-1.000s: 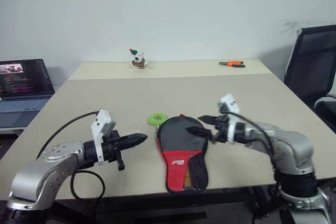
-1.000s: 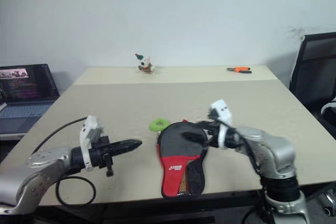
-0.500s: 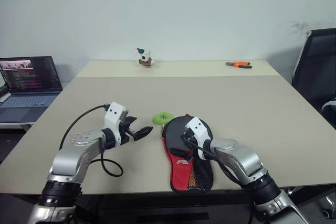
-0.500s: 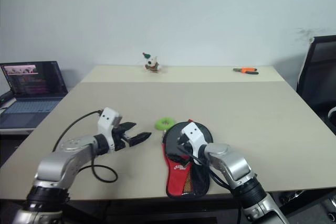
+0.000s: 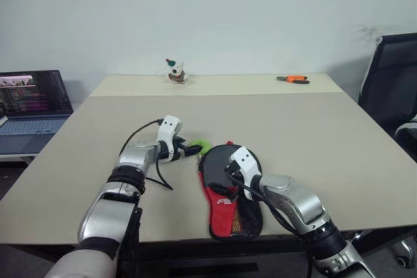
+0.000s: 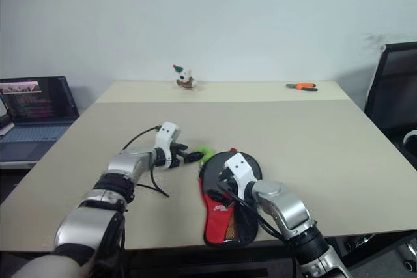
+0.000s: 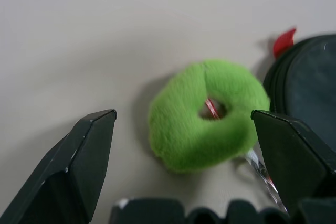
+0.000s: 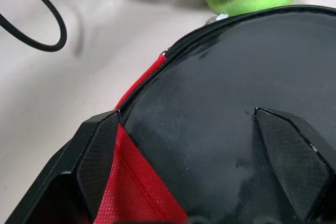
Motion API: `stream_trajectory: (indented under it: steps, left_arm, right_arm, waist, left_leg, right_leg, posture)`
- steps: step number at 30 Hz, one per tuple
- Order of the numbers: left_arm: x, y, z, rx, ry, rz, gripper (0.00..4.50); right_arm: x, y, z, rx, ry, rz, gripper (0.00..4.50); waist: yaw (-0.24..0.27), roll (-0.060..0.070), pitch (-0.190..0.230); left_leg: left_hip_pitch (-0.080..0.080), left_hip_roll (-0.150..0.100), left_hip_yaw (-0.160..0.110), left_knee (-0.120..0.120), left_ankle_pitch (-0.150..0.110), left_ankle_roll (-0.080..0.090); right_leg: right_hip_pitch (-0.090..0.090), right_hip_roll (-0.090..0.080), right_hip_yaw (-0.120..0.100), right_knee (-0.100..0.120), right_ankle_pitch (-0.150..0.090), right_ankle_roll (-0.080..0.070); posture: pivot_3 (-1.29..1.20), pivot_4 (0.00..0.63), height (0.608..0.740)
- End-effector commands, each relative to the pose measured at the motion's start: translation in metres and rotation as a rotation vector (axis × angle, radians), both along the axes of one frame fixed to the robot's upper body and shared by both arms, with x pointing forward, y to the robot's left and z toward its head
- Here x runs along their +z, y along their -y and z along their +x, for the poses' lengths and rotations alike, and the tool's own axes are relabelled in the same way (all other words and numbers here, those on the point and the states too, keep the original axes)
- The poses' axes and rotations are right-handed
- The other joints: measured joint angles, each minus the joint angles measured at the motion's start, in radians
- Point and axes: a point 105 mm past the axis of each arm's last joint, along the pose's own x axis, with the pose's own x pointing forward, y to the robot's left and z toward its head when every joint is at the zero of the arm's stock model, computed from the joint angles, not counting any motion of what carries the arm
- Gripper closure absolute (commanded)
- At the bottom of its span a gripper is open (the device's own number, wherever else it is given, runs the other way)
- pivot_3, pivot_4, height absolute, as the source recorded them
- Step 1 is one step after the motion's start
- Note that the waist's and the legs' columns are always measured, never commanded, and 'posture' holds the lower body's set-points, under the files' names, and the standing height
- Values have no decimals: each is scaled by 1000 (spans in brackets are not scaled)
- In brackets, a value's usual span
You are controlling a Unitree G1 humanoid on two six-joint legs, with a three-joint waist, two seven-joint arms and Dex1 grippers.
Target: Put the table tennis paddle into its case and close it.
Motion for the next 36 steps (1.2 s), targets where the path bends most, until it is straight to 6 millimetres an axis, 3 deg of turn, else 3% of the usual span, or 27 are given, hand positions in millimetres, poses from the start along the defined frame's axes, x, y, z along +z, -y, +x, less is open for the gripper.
stream_trajectory:
  steps: [1,2,5,16,21,26,36]
  left_arm:
    - [3,3,2,-36,16,44,8]
    - [0,3,1,-40,9,52,8]
    - [-5,3,0,-38,1,55,605]
    - [-19,8,-7,-75,-29,36,4448]
    - [-18,11,-6,-74,-32,31,4491]
    - [-4,10,3,-37,24,72,4491]
    - [28,13,28,75,228,302,4491]
  right_arm:
    - [4,2,-2,-25,3,16,0]
    - [4,3,-1,-33,1,15,0]
    - [3,4,-2,-40,-1,12,0]
    - [17,-3,13,-51,30,36,0]
    - [-10,-11,14,-16,-34,-54,0]
    - [-46,4,13,-19,-88,-177,0]
    - [-67,20,4,-17,-149,-231,0]
  waist:
    - [0,0,0]
    - [0,0,0]
    - [0,0,0]
    - [-1,0,0]
    - [-2,-1,-1]
    - [-2,-5,-5]
    - [1,-10,-9]
  left_leg:
    - [0,0,0,0,0,0]
    - [0,0,0,0,0,0]
    - [0,0,0,0,0,0]
    - [1,0,0,1,0,0]
    - [2,0,0,1,0,0]
    - [4,0,0,1,0,0]
    - [16,0,-1,1,0,0]
  right_leg:
    - [0,0,0,0,0,0]
    - [0,0,0,0,0,0]
    - [0,0,0,0,0,0]
    - [0,0,0,2,0,0]
    - [0,0,1,4,0,0]
    - [1,0,2,6,0,0]
    - [15,0,-1,5,-3,5]
  posture:
    - [0,150,740]
    - [0,150,740]
    - [0,150,740]
    - [0,150,740]
    - [0,150,740]
    - [0,150,740]
    - [0,150,740]
